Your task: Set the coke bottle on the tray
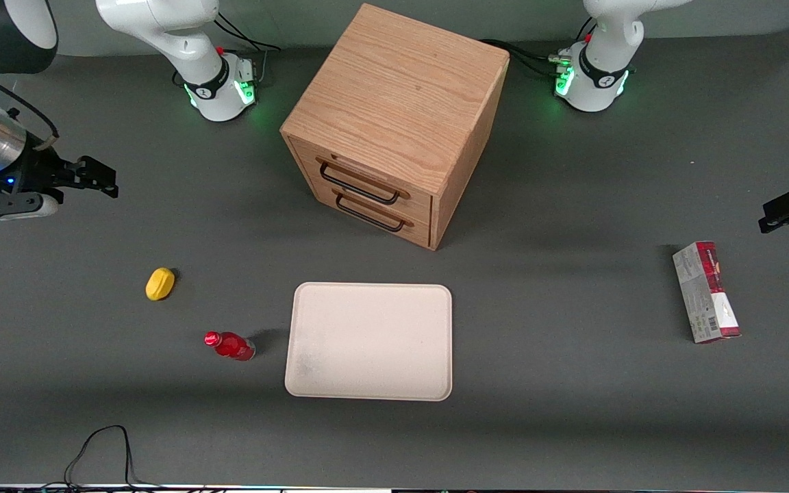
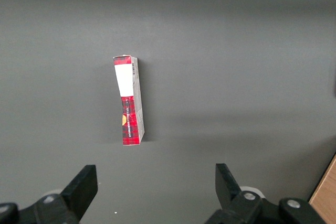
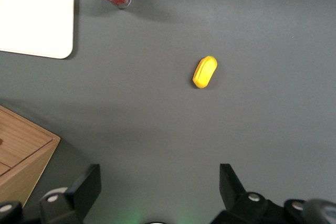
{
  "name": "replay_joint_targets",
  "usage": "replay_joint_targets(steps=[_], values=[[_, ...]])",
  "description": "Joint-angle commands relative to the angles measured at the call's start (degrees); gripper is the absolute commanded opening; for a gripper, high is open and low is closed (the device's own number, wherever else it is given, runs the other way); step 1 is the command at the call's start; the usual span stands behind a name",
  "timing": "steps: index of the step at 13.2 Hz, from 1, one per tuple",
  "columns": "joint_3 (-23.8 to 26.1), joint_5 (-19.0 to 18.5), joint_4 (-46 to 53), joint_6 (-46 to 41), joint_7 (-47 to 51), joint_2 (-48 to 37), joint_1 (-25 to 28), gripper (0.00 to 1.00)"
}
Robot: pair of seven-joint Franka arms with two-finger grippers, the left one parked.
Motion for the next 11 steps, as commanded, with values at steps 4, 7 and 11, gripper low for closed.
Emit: replay_joint_targets(steps=[4, 7, 11], values=[[1.2, 0.3, 4.1, -2.7, -0.8, 3.2, -0.3, 1.0], [1.2, 1.9, 4.0, -3.0, -0.6, 3.2, -0.1, 1.0], [0.7, 1.9, 4.1, -4.7, -1.5, 2.6, -0.3, 1.0]])
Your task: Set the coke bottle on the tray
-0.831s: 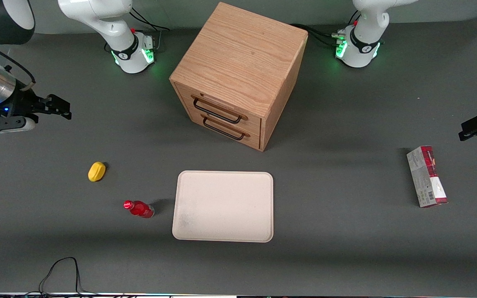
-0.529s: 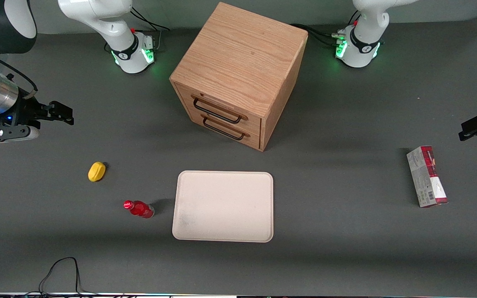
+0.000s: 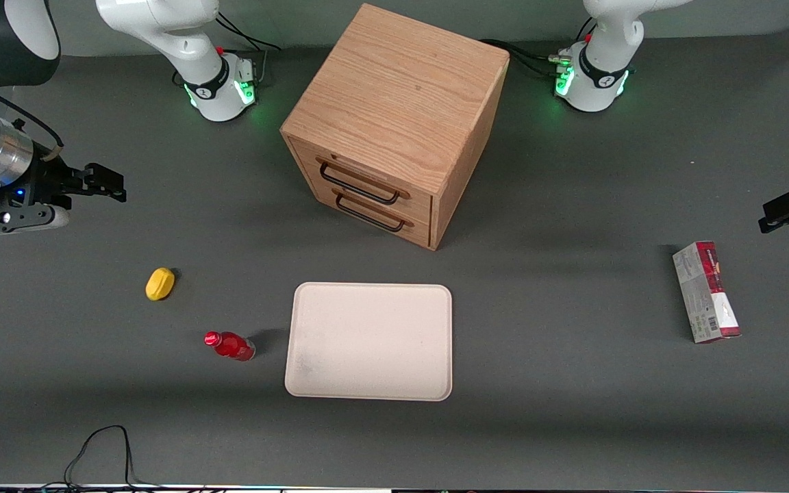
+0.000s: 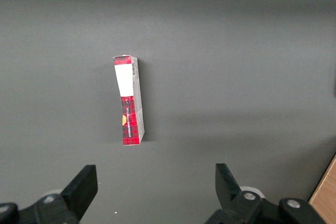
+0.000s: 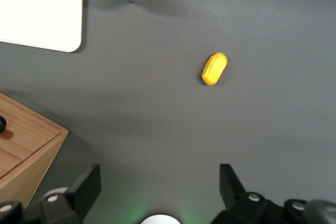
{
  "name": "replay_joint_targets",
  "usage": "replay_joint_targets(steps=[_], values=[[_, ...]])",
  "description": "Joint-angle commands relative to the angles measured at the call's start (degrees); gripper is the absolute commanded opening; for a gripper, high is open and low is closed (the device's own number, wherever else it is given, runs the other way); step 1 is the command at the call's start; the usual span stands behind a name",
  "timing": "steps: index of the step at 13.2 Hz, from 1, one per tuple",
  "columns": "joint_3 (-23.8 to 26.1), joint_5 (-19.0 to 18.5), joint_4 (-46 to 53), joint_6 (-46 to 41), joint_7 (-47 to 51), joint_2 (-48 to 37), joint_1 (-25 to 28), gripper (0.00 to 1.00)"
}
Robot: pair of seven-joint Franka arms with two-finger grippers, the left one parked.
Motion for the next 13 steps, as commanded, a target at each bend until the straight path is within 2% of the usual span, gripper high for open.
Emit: replay_joint_targets(steps=[1, 13], values=[[-0.4, 0.9, 1.1, -1.3, -1.5, -0.1, -0.3, 1.0], [-0.2, 0.8, 3.1, -4.1, -1.4, 0.6, -0.3, 1.0]])
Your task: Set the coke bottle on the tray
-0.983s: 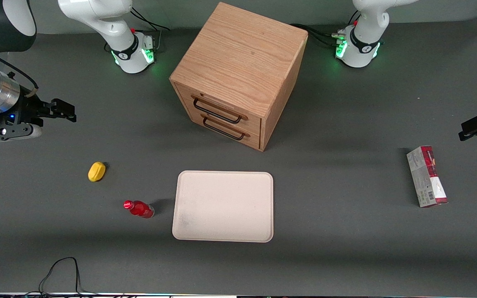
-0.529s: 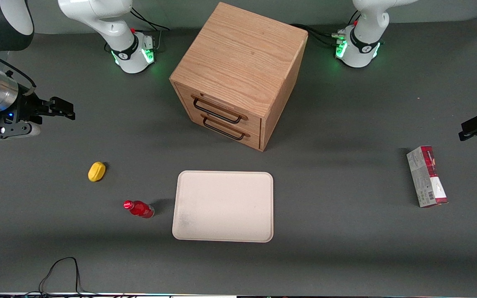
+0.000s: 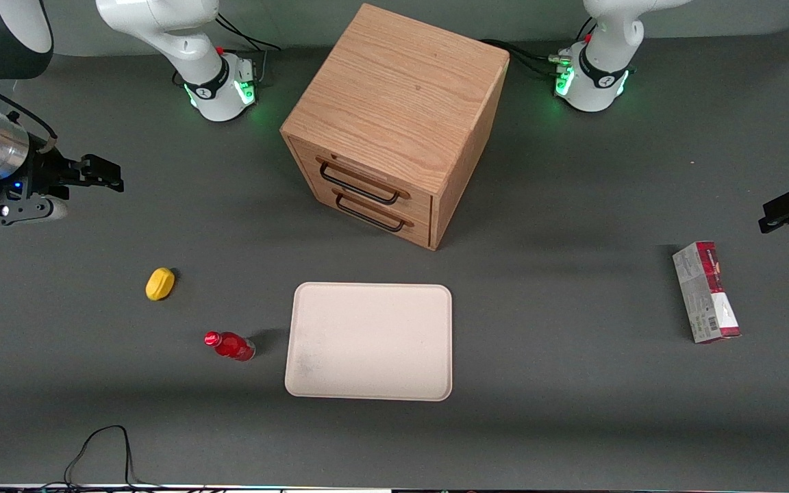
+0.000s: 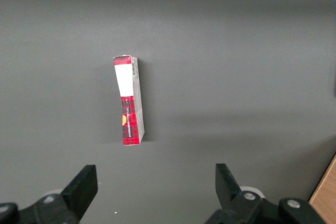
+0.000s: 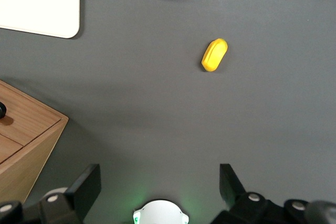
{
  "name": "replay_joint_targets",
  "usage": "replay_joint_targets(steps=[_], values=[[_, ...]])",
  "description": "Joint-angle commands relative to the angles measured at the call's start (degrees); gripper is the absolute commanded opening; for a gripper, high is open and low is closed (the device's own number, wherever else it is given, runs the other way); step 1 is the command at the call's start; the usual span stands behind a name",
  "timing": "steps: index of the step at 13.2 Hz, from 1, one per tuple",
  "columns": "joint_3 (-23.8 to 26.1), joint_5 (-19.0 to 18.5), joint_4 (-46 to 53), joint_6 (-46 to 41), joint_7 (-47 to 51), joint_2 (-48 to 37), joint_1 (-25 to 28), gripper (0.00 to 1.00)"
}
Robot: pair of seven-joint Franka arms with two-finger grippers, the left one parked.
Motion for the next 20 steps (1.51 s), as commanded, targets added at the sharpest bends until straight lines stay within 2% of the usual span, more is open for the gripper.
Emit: replay_joint_targets(steps=[1, 5, 8, 14, 20], values=[[0.1, 0.8, 4.0, -1.0, -0.9, 2.1, -0.3, 1.0], [0.3, 0.9, 18.6, -4.6, 0.6, 13.0, 2.9, 1.0], [0.4, 0.9, 30.0, -8.0, 7.5, 23.5, 7.2, 1.0], [1.1, 1.1, 40.1, -7.6, 7.8, 32.3, 8.0, 1.0], [0.6, 1.0, 43.1, 0.2, 7.7, 41.0, 7.4, 1.0]])
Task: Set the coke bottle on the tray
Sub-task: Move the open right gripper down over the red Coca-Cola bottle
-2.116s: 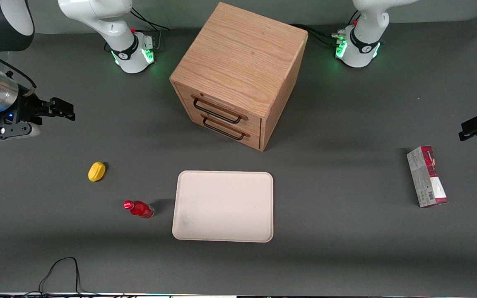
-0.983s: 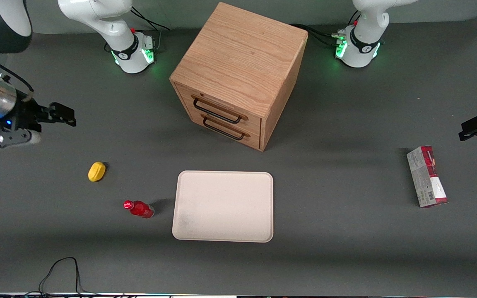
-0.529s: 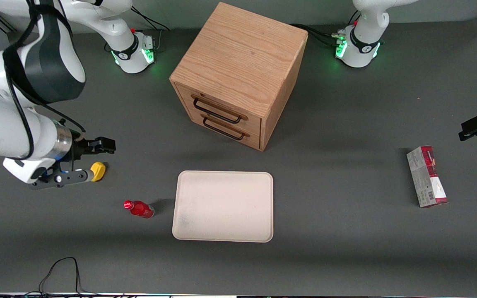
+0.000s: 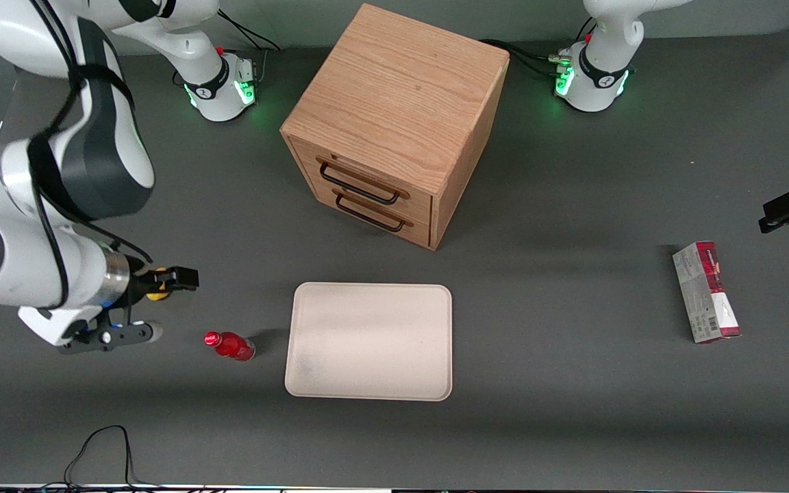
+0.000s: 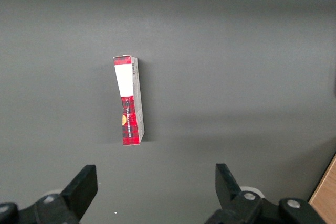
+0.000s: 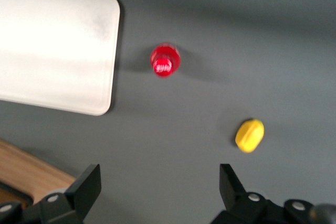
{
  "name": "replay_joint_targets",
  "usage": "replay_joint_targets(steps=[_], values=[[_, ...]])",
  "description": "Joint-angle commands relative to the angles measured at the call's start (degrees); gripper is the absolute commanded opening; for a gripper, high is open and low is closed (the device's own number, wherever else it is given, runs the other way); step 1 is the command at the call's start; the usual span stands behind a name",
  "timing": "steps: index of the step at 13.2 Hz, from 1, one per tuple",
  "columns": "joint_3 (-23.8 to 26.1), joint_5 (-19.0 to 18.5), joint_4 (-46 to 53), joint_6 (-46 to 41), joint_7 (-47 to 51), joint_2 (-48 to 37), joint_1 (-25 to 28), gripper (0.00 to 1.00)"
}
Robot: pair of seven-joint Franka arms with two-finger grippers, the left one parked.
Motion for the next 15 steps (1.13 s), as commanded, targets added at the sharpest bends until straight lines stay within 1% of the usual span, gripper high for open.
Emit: replay_joint_targets(steps=[1, 4, 9, 15], values=[[0.0, 0.5, 3.8, 2.3, 1.1, 5.1, -0.2, 1.0], [0.0, 0.5, 3.6, 4.9, 2.1, 7.2, -0.1, 1.0], [0.0, 0.2, 1.1, 5.2, 2.9, 8.3, -0.1, 1.0], [-0.1, 0.4, -3.3, 12.6, 2.8, 8.3, -0.4, 1.0]])
